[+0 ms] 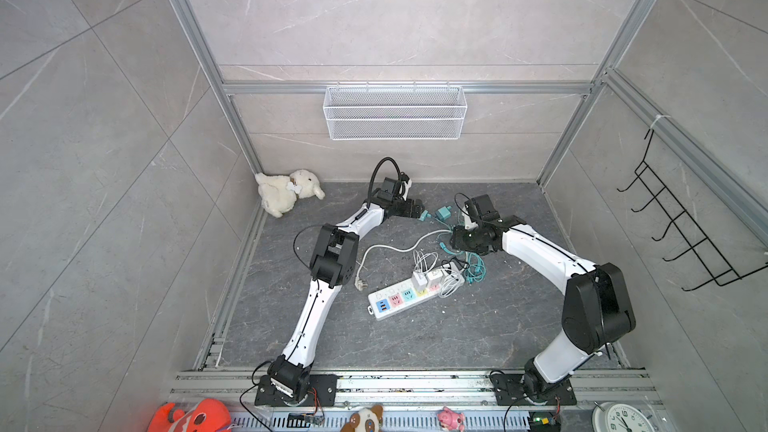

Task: Insert the plug
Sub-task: 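Move the left gripper over the teal charger while the right gripper moves beside it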

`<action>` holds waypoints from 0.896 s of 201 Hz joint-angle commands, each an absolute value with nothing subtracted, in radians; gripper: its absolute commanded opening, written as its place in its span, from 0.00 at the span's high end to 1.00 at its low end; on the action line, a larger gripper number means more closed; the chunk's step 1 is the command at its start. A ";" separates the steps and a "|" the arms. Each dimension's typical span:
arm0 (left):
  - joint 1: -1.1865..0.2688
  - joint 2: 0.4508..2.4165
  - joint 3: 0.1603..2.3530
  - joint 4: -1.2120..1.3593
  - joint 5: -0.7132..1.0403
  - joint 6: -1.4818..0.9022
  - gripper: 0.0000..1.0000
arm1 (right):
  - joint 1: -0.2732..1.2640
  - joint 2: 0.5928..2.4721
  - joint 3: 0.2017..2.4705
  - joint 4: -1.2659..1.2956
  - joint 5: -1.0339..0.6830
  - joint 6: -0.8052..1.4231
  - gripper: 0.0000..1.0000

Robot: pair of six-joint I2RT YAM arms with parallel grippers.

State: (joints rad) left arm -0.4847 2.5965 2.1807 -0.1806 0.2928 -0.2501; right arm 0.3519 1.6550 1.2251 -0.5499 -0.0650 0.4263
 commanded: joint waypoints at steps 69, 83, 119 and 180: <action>-0.520 2.682 2.332 -0.231 0.392 -0.362 0.06 | 0.347 1.533 1.175 -0.596 -0.034 0.460 0.50; -0.527 2.669 2.311 -0.249 0.420 -0.367 0.08 | 0.348 1.531 1.176 -0.601 -0.030 0.463 0.50; -0.551 2.572 2.131 -0.237 0.457 -0.331 0.11 | 0.347 1.529 1.169 -0.611 -0.025 0.462 0.50; -0.576 2.376 1.787 -0.115 0.522 -0.260 0.14 | 0.347 1.534 1.161 -0.602 -0.038 0.461 0.50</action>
State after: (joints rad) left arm -0.5591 2.4340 1.8702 -0.0982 0.4633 -0.3191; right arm 0.3508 1.5536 1.1755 -0.5831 -0.0414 0.4522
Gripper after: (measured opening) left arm 0.867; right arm 0.500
